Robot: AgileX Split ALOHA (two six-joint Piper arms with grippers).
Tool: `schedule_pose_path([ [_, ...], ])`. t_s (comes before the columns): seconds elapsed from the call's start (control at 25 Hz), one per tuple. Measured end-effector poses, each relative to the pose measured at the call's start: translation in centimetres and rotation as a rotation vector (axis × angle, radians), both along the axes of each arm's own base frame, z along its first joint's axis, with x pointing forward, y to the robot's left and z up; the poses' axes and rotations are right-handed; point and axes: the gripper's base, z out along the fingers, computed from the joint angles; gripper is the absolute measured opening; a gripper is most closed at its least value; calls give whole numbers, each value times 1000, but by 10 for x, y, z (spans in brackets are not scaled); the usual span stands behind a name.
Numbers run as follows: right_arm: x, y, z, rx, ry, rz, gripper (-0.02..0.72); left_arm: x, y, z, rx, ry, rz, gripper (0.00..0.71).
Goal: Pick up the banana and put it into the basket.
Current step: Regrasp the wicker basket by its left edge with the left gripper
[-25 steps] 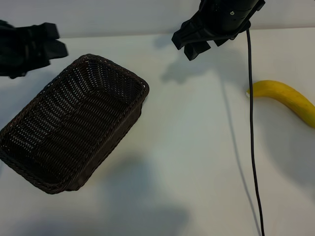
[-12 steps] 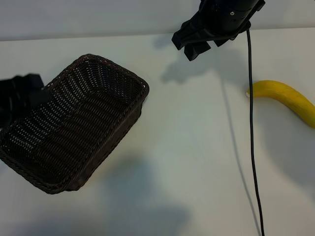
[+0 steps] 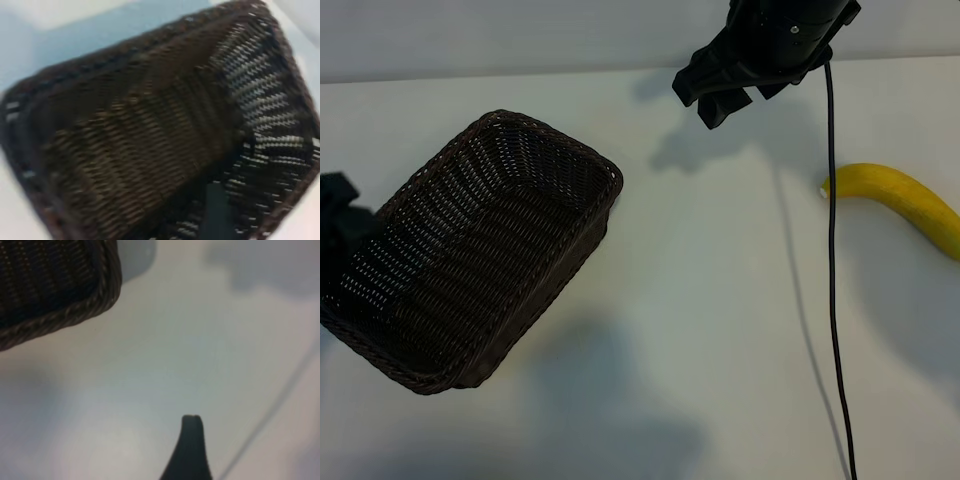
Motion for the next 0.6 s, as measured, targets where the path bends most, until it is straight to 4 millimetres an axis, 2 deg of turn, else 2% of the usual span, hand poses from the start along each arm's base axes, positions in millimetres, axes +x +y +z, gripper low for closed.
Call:
schedule_pose_path([
  [0.16, 0, 0, 0, -1, -1, 4, 594, -12, 7, -12, 45, 91, 55, 527],
  [0.24, 0, 0, 0, -2, -2, 7, 594, -20, 8, -7, 42, 65, 68, 527],
  [0.6, 0, 0, 0, -3, -1, 7, 594, -29, 9, -15, 22, 148, 95, 527],
])
